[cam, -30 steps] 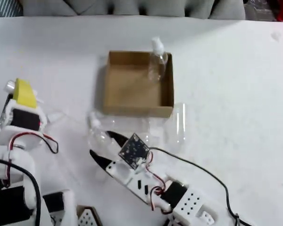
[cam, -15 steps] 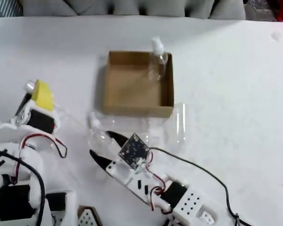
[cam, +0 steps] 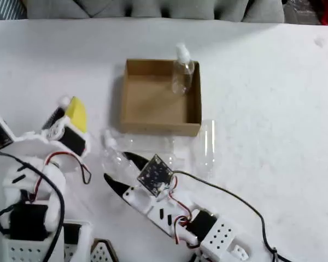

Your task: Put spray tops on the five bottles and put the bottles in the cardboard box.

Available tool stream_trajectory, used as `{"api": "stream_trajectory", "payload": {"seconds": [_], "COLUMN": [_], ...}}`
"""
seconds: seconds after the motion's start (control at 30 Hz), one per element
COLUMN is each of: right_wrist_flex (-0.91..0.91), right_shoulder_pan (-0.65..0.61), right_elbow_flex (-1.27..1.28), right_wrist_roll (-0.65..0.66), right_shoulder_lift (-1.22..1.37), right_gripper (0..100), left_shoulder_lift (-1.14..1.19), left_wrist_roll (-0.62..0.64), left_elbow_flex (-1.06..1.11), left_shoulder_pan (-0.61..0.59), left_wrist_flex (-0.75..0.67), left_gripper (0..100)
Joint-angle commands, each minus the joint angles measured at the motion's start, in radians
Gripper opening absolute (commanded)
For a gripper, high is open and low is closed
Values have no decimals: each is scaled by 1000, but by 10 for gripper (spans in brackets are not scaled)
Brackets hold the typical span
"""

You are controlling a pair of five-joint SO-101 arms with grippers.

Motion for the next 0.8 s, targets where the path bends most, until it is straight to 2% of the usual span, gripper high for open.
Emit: {"api": "stream_trajectory", "payload": {"seconds": [0.0, 0.3, 0.77], "right_wrist_flex": [-25, -25, -25], "right_shoulder_pan": [-2, -1, 1], "right_elbow_flex": [-11, -11, -11], "right_wrist_roll": [2, 2, 2], "right_shoulder_lift": [-1, -2, -8], "right_gripper": [16, 16, 16], "left_shoulder_lift": [-2, -2, -59], "left_wrist_roll": [-11, -137, -138], "left_elbow_flex": [29, 46, 84], "left_shoulder_pan": [21, 127, 124], "left_wrist_flex": [-91, -64, -71], "left_gripper": [20, 20, 21]}}
